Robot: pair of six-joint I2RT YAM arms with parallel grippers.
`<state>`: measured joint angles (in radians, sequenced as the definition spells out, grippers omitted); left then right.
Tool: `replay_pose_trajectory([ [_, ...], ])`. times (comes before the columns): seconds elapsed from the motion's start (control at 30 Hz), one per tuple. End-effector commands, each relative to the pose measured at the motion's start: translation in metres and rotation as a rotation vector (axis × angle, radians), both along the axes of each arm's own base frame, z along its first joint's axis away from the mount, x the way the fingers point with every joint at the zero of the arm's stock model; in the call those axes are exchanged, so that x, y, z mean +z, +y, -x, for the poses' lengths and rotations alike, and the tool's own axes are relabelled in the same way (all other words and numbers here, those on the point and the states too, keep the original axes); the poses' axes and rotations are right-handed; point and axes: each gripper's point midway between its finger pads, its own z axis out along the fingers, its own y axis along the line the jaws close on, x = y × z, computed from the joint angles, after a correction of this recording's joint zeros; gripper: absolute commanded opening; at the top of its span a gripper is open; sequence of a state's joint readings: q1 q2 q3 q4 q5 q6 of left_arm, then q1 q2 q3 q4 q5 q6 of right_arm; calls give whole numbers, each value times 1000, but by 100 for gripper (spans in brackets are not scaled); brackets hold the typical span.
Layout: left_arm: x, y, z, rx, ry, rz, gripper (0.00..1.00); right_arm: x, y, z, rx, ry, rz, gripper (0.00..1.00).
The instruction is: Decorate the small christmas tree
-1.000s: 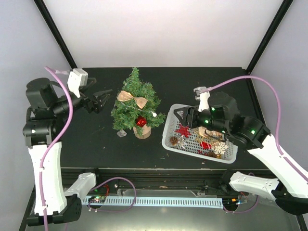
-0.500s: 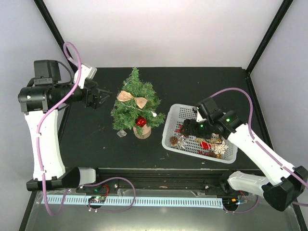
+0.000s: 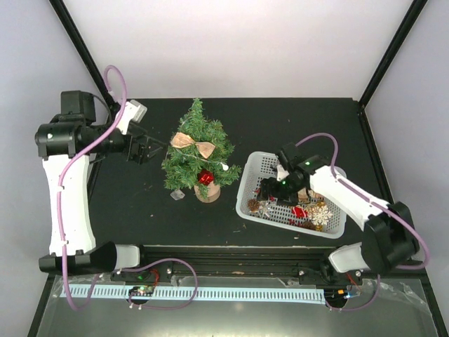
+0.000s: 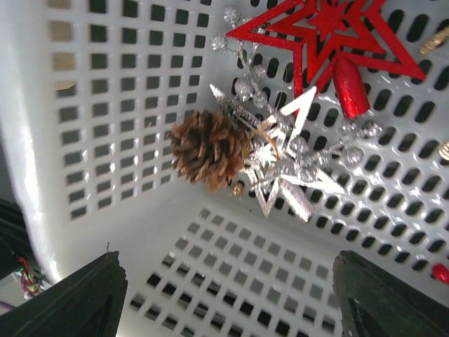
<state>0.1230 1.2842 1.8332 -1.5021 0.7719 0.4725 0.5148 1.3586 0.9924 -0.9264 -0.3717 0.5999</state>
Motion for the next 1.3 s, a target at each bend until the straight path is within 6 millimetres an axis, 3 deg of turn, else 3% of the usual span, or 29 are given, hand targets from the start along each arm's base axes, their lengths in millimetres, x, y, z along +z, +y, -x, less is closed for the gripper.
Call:
replay_pose_trajectory([
  [0.0, 12, -7, -22, -54, -32, 63, 99, -15, 16, -20, 25, 9, -30, 81],
  [0.17, 22, -3, -45, -37, -111, 47, 99, -45, 14, -29, 9, 88, 52, 82],
  [0.47, 32, -9, -60, -41, -120, 130, 99, -66, 7, -47, 32, 116, 153, 78],
  [0.73, 28, -9, -66, -52, -106, 133, 99, -77, 3, -45, 22, 133, 157, 57],
  [0.97, 32, -12, -64, -66, -120, 147, 99, -78, -2, -41, 19, 117, 167, 33],
  [1.27, 33, -12, -62, -67, -129, 152, 99, -76, -8, -41, 12, 83, 172, 9],
])
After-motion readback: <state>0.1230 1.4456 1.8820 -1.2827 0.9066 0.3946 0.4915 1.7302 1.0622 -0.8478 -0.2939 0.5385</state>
